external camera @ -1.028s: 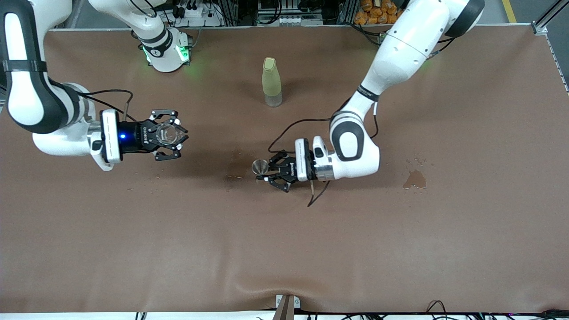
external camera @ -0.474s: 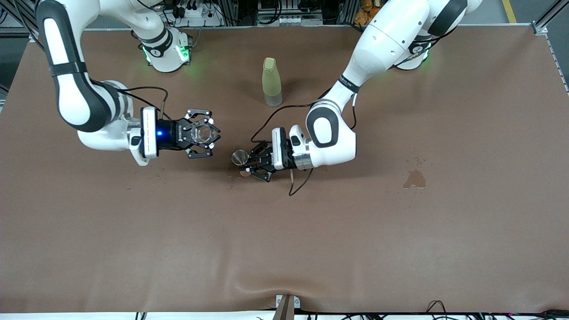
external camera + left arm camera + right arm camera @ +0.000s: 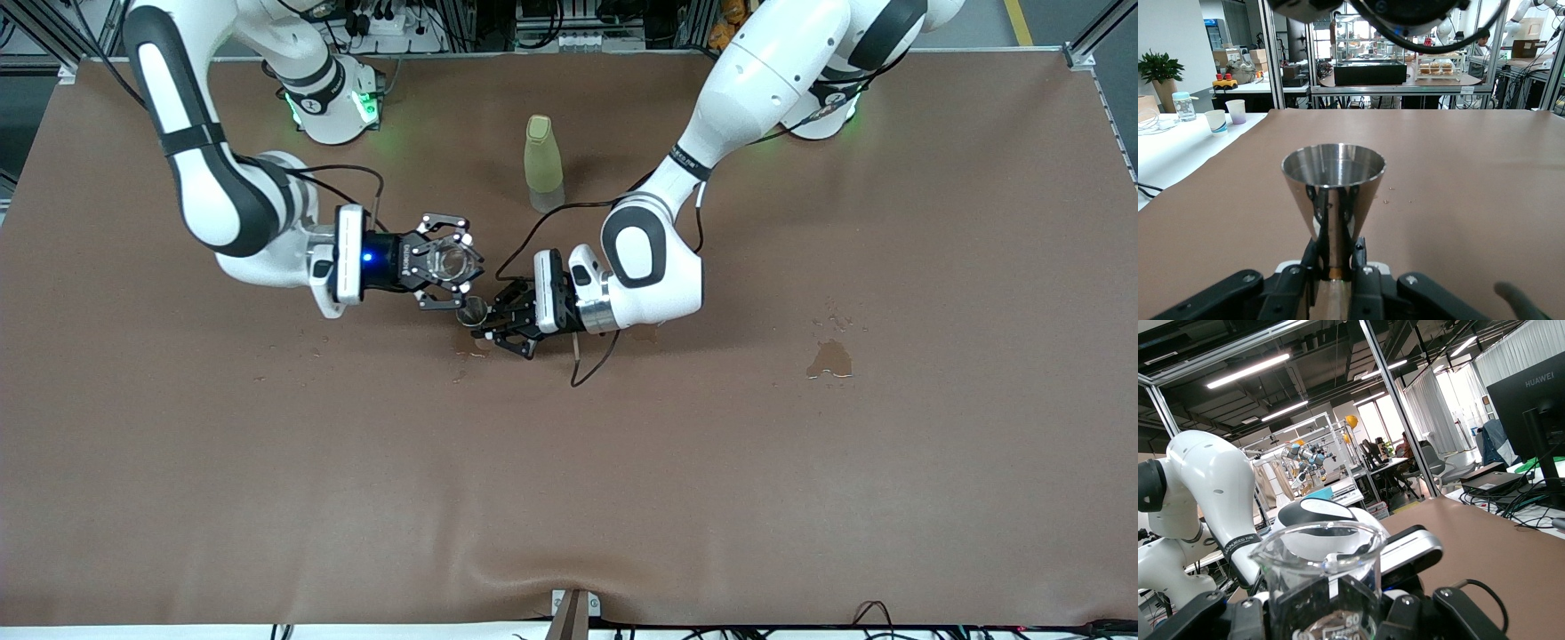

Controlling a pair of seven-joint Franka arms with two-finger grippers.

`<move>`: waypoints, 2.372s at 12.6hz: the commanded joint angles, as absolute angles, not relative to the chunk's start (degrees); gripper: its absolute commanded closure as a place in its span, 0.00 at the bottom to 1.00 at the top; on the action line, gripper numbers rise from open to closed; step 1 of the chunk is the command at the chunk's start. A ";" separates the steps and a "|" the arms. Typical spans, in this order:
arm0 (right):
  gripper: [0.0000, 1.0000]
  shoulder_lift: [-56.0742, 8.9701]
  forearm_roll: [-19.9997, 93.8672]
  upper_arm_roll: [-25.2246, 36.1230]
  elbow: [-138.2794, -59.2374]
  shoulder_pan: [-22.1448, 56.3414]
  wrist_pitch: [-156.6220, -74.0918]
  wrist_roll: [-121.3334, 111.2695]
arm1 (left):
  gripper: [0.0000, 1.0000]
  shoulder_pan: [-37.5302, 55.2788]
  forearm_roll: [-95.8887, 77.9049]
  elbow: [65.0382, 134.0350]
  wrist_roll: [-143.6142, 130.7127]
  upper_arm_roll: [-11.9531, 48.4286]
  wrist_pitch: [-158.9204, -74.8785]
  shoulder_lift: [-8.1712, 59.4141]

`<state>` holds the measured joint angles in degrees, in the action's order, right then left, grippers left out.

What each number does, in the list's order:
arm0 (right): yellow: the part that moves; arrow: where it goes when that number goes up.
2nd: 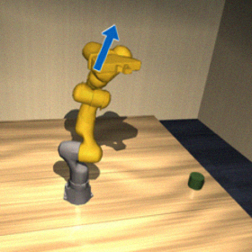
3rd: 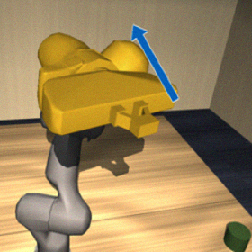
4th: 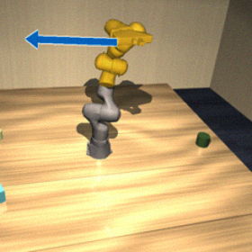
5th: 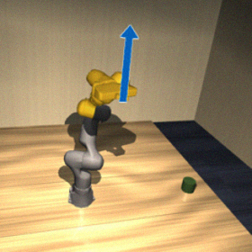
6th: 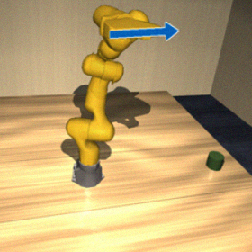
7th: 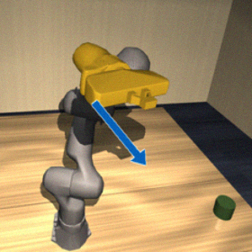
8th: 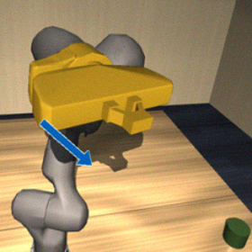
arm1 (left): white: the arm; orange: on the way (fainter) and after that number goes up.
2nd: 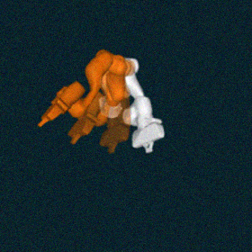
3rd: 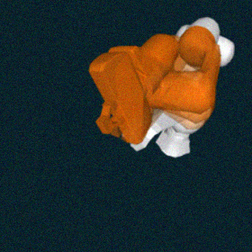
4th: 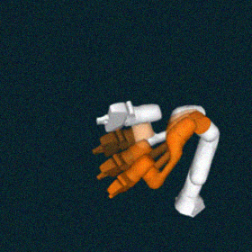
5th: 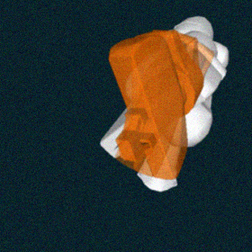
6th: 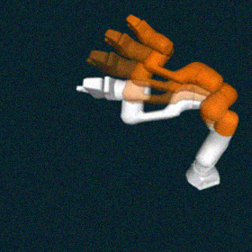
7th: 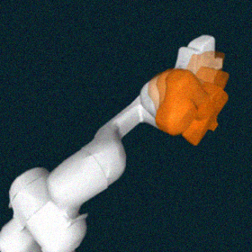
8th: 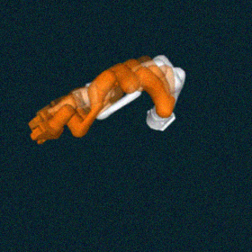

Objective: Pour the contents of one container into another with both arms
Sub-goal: 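Tilt the beaker with the right gripper above the jigger's rim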

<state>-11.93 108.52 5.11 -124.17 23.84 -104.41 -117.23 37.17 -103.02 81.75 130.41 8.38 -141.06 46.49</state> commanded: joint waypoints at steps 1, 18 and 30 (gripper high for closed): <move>1.00 -10.28 112.05 3.17 -126.38 24.08 -106.61 -119.35 | 1.00 38.06 -104.68 80.16 129.90 7.65 -142.12 47.28; 1.00 -10.46 114.70 0.79 -131.22 24.35 -106.70 -119.64 | 1.00 37.18 -103.01 80.68 131.40 7.47 -142.03 47.02; 1.00 -9.93 117.51 -0.70 -130.96 24.26 -109.69 -98.72 | 1.00 37.09 -102.22 80.68 131.40 7.47 -142.03 46.93</move>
<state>-11.92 115.86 -0.36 -130.10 23.95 -108.51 -101.67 37.05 -102.88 81.70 130.99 7.36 -141.40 46.66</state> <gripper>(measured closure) 0.859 0.789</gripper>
